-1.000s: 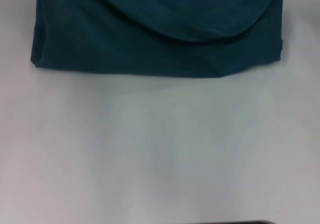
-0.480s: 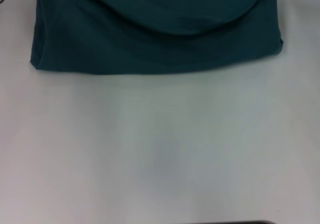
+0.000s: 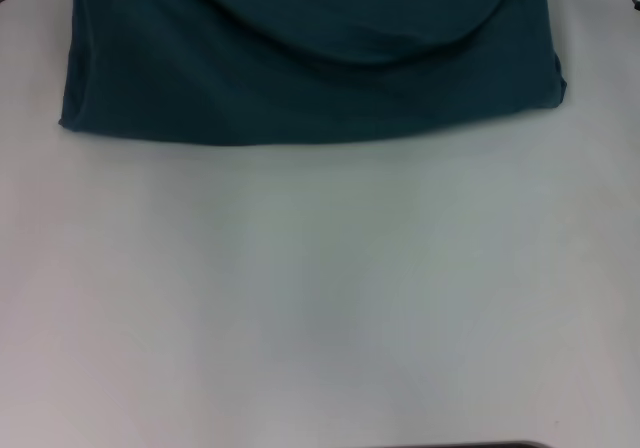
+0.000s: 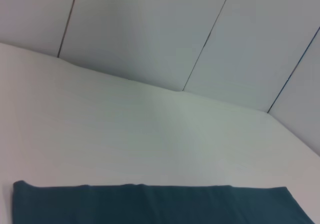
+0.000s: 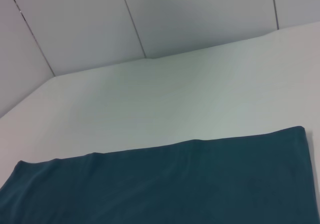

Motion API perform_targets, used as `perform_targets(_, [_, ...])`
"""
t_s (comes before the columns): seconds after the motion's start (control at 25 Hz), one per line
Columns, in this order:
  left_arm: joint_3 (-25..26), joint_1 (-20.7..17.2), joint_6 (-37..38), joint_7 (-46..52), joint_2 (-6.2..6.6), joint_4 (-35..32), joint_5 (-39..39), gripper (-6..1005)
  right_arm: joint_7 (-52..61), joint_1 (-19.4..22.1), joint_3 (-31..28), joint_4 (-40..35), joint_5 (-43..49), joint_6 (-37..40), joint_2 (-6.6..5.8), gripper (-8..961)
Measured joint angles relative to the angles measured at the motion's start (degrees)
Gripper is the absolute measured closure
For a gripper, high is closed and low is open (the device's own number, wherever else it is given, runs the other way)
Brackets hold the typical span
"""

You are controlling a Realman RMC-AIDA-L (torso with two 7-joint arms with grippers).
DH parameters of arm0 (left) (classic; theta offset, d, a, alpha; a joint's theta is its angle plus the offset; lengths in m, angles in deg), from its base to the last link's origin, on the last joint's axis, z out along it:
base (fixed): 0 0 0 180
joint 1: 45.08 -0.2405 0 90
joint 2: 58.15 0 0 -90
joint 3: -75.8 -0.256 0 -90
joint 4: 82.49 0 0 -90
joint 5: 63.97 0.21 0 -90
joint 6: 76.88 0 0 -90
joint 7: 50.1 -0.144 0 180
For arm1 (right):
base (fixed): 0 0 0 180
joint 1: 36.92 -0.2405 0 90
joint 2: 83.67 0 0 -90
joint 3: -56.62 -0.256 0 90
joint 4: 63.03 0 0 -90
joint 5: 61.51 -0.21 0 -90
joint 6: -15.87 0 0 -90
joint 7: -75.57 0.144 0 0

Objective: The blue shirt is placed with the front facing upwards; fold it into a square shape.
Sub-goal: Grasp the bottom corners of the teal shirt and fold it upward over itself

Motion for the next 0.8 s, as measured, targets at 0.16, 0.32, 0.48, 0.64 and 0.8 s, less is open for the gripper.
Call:
perform_targets(0.16, [0.0, 0.2, -0.6, -0.4, -0.06, -0.2, -0.8, 986, 0.1, -0.2, 0.0, 0.5, 0.0, -0.7, -0.08, 923])
perform_targets(0.32, [0.0, 0.1, -2.3, -1.3, -1.0, -0.5, -1.2, 986, -0.3, -0.3, 0.2, 1.7, 0.0, -2.7, -0.1, 922])
perform_targets(0.48, [0.0, -0.2, -4.2, -2.3, -1.94, -1.0, -1.2, 985, -0.4, -0.4, 0.8, 2.2, 0.0, -3.6, -0.03, 922])
perform_targets(0.64, [0.1, -0.5, -5.3, -2.7, -2.56, -1.3, -1.3, 985, -0.4, -0.4, 0.9, 2.7, 0.0, -4.1, 0.16, 922])
perform_targets(0.8, [0.4, -0.8, -5.3, -3.0, -2.94, -1.6, -1.5, 985, -0.6, -0.4, 1.2, 2.8, 0.0, -4.5, 0.39, 922])
